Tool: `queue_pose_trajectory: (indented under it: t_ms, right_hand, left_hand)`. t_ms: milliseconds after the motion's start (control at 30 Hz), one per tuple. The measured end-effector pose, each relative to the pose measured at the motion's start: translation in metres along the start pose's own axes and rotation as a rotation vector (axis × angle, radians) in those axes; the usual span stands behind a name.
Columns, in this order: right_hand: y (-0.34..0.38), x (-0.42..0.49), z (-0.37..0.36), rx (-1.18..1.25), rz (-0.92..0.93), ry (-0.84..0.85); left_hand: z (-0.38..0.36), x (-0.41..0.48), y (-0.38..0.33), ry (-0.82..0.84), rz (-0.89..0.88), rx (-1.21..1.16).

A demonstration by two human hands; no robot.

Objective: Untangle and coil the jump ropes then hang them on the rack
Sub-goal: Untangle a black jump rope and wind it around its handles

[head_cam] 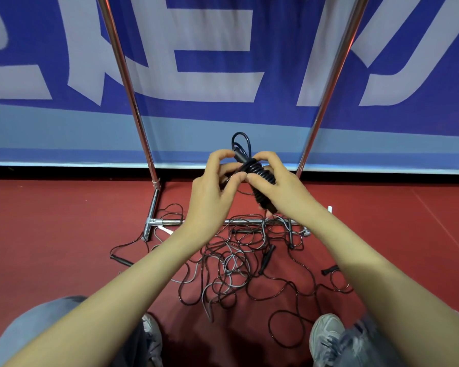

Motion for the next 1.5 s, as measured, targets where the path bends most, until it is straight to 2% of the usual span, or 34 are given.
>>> queue_pose_trajectory:
  t_ms: [167,233,367,500,567,700,867,1000,1100,1167,1267,1400,1500]
  right_hand:
    - [0.002,-0.005,0.001,0.098,-0.036,0.013]
    - [0.002,-0.004,0.002,0.116,-0.045,-0.016]
    - [0.002,0.002,0.008,0.225,-0.068,-0.053]
    - [0.0,0.004,0.019,0.373,-0.075,-0.024]
    - [0.002,0.003,0.022,0.456,-0.077,0.017]
    - [0.011,-0.001,0.021,0.601,-0.044,0.111]
    - [0.019,-0.01,0.021,0.623,0.038,0.248]
    - [0.025,-0.024,0.02,0.489,0.028,0.586]
    - [0.026,-0.033,0.006,0.181,-0.016,0.832]
    - [0.015,-0.035,-0.01,-0.015,-0.103,0.928]
    - [-0.007,-0.029,-0.021,-0.192,-0.252,0.884]
    - [-0.018,-0.019,-0.02,-0.351,-0.195,0.697]
    - [-0.02,-0.011,-0.015,-0.38,-0.114,0.539]
  left_hand:
    - [-0.001,-0.002,0.003,0.077,-0.102,0.091]
    - [-0.001,-0.003,0.002,0.106,-0.092,0.05]
    - [0.003,0.003,0.006,0.041,0.128,-0.207]
    - [0.013,0.014,0.012,0.151,0.302,-0.411]
    - [0.02,0.02,0.015,0.156,0.372,-0.478]
    - [0.023,0.02,0.022,0.202,0.512,-0.564]
    - [0.026,0.021,0.031,0.291,0.524,-0.481]
    - [0.031,0.019,0.037,0.5,0.419,-0.235]
    - [0.027,0.014,0.039,0.698,0.503,-0.187]
    - [0.023,0.012,0.039,0.763,0.528,-0.133]
    - [0.017,0.013,0.037,0.706,0.507,-0.018]
    - [0.011,0.011,0.027,0.541,0.356,0.152]
    - [0.01,0.007,0.018,0.424,0.205,0.184]
Point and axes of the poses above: each hand's wrist, its own x-axis towards the middle knuckle, its own z-axis out of the back of the hand, y = z × x, the point moved 3 cm from there along x, towards the middle knuckle, and after that the axes turned 4 degrees about -x, right-handed, at the moved point
